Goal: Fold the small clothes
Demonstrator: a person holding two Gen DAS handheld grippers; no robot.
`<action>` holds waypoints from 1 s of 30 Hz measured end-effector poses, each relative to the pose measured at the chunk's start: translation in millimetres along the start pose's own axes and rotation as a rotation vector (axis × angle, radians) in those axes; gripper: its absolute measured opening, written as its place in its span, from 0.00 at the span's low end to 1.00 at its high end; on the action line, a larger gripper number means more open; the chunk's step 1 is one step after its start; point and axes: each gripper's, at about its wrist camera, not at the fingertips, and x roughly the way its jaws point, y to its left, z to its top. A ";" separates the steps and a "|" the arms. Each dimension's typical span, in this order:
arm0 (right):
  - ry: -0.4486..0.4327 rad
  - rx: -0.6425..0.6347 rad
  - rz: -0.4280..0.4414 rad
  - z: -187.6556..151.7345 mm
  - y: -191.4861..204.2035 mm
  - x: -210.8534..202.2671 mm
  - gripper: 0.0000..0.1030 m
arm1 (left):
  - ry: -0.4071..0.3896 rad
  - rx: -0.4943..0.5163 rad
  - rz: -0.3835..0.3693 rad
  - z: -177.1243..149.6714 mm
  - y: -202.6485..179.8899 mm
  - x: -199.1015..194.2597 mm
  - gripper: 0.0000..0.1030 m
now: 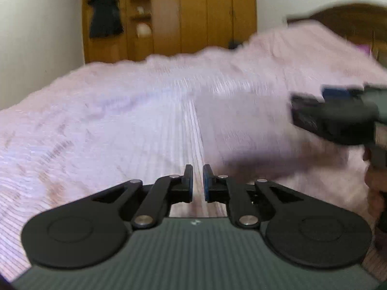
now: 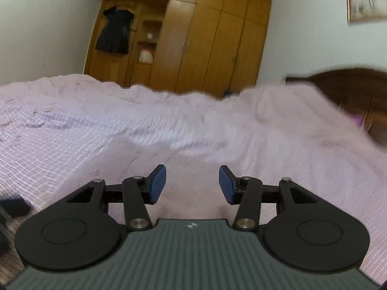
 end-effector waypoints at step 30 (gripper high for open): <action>0.456 0.824 0.418 -68.9 -154.8 124.6 0.86 | 0.399 -0.443 -0.438 36.3 50.1 128.5 0.92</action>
